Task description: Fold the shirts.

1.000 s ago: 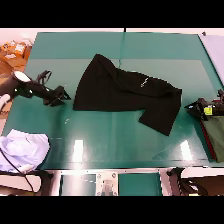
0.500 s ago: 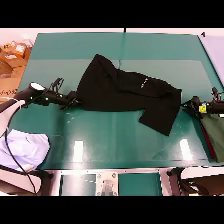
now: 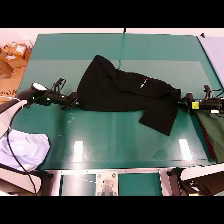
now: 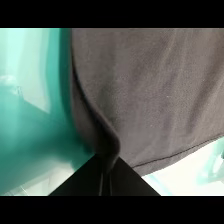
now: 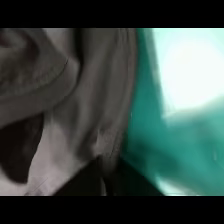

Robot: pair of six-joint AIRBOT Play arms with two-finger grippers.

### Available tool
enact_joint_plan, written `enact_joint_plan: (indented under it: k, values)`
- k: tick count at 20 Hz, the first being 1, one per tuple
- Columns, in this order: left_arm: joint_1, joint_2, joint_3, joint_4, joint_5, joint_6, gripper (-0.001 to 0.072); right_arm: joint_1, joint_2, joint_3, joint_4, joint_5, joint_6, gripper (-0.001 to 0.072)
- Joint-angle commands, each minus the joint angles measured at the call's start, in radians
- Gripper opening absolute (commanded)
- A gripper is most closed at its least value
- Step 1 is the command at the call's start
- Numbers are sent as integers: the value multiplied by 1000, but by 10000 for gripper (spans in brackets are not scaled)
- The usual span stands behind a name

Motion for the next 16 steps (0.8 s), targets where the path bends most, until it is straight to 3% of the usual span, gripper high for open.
enact_joint_plan:
  k: [1, 4, 10, 12, 16]
  values:
    - [0, 19, 59, 13, -28, 7, 27, 39, -17, 57, 45, 63, -42, 25]
    - [0, 111, 179, 99, -90, -24, 27, 50, 53, 159, 77, 182, -42, 24]
    - [0, 439, 512, 125, -143, -45, 27, 48, 473, 447, 103, 240, 36, 23]
    - [0, 550, 639, 126, -124, -39, 27, 39, 610, 551, 102, 218, 75, 24]
    - [0, 755, 838, 129, -56, 3, 28, -29, 871, 659, 103, 37, 143, 24]
